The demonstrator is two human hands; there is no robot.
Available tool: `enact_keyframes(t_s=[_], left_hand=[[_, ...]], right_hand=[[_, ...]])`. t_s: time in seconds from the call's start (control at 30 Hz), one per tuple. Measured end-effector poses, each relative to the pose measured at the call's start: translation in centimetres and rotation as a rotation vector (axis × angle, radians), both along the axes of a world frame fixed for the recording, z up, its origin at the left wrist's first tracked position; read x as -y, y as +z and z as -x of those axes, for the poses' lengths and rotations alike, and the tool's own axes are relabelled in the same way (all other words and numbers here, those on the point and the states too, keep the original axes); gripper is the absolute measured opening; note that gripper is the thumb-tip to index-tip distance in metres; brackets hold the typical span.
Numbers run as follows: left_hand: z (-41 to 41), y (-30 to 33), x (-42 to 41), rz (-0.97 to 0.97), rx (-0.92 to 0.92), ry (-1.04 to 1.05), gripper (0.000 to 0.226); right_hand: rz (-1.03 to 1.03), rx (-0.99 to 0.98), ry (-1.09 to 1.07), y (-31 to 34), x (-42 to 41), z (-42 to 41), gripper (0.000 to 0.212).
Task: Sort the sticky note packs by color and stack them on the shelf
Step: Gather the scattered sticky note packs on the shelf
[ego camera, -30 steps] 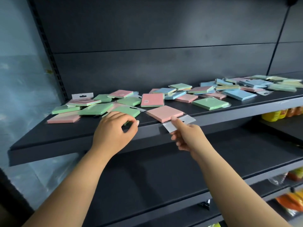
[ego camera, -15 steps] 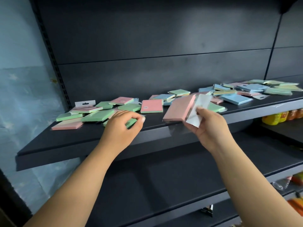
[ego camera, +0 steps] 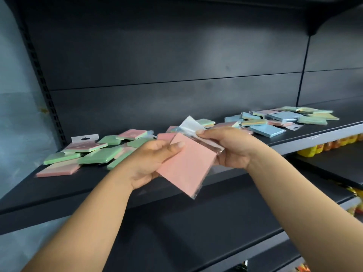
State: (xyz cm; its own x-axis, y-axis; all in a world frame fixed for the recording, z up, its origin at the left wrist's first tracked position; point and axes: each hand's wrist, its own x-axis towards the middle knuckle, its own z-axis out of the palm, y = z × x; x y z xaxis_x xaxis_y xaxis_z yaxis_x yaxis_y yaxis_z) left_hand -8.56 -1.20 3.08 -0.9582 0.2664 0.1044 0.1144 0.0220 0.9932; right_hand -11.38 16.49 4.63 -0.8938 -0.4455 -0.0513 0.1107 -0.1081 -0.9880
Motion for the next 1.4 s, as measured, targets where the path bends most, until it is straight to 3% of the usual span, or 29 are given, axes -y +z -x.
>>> enact_keyframes(t_s=[0.13, 0.33, 0.5, 0.67, 0.77, 0.9, 1.2, 1.3, 1.4], left_hand=[[1.4, -0.6, -0.2, -0.047, -0.023, 0.096, 0.013], [3.7, -1.3, -1.4, -0.204, -0.073, 0.409, 0.015], [5.8, -1.6, -3.4, -0.248, -0.116, 0.62, 0.014], [7.4, -1.7, -5.6, -0.248, -0.113, 0.768, 0.013], [7.8, -2.0, -6.0, -0.159, -0.121, 0.848, 0.015], [7.6, -2.0, -5.8, -0.245, -0.092, 0.889, 0.011], [7.4, -2.3, -5.9, -0.231, -0.109, 0.898, 0.013], [7.3, -2.3, -6.0, -0.23, -0.118, 0.899, 0.013], [7.2, -2.3, -5.9, -0.244, -0.12, 0.91, 0.013]], right_hand=[[-0.048, 0.002, -0.043, 0.6, -0.6, 2.2, 0.021], [-0.091, 0.028, -0.181, 0.7, -5.1, 7.9, 0.027], [-0.511, -0.197, -0.308, 0.2, -6.4, 13.7, 0.023], [-1.116, -0.405, -0.112, 0.4, -5.5, 16.9, 0.046], [-1.119, -0.267, 0.125, 0.2, -5.1, 17.5, 0.064], [-1.421, -0.539, 0.06, -1.2, -5.4, 18.3, 0.088], [-1.098, -0.401, -0.086, -1.7, -6.4, 19.5, 0.091], [-0.848, -0.36, -0.15, -1.8, -6.9, 20.0, 0.046], [-0.472, -0.285, -0.277, -1.6, -7.3, 20.1, 0.029]])
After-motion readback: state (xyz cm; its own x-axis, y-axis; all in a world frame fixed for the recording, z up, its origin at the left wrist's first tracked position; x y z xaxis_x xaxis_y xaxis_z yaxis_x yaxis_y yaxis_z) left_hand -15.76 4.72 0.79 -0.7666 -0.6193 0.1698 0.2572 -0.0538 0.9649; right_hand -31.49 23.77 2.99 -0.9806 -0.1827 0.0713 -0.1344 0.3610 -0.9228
